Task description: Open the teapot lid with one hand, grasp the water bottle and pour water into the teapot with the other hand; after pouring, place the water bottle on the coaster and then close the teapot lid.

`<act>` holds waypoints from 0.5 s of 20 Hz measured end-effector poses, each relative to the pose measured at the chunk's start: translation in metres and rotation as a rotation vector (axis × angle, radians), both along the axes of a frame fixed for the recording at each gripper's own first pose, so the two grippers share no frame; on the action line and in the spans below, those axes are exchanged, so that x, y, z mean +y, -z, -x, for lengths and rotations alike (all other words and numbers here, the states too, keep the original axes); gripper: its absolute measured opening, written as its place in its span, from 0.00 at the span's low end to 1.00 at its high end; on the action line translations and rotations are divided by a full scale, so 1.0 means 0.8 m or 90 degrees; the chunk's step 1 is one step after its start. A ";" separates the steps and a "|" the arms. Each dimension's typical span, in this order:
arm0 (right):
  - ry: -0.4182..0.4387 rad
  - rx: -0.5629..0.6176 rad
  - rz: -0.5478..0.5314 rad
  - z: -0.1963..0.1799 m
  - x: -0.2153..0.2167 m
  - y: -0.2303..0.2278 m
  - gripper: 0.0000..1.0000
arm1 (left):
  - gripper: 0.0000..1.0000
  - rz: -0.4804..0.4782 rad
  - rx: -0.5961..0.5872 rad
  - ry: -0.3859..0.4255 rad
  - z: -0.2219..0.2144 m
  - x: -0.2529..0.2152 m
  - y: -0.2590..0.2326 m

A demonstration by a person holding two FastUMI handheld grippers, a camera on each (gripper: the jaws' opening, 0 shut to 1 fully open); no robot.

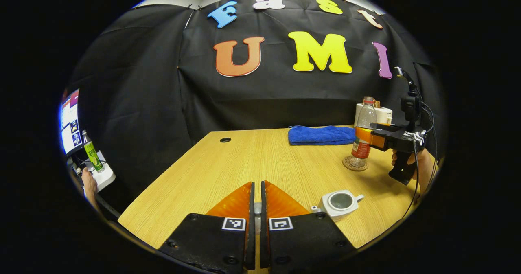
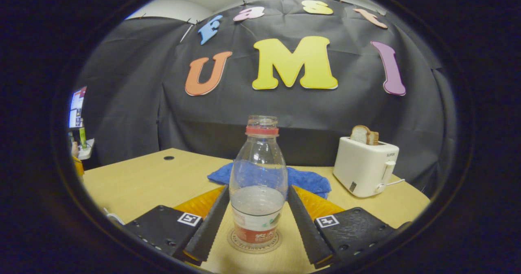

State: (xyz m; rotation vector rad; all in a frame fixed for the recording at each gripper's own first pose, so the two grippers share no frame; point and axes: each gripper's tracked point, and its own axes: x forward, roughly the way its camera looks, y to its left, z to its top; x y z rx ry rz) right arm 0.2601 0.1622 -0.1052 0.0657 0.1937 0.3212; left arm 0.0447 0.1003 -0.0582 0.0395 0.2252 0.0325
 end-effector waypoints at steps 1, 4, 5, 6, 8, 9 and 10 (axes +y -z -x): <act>-0.001 0.002 -0.004 0.004 0.001 -0.002 0.87 | 0.07 0.003 -0.006 0.001 0.002 0.000 -0.007; 0.015 -0.016 0.002 0.030 -0.015 -0.018 0.88 | 0.07 0.016 -0.029 0.023 0.010 -0.013 -0.025; 0.022 -0.023 0.005 0.051 -0.027 -0.022 0.91 | 0.07 0.033 -0.041 0.042 0.016 -0.024 -0.034; 0.025 -0.029 0.008 0.063 -0.033 -0.023 0.97 | 0.07 0.048 -0.046 0.053 0.018 -0.032 -0.038; 0.034 -0.035 0.029 0.087 -0.051 -0.022 0.95 | 0.07 0.055 -0.048 0.069 0.019 -0.046 -0.039; 0.035 -0.038 0.035 0.100 -0.058 -0.023 0.95 | 0.07 0.055 -0.050 0.075 0.019 -0.053 -0.040; 0.037 -0.039 0.044 0.110 -0.065 -0.023 0.95 | 0.07 0.053 -0.053 0.077 0.019 -0.057 -0.041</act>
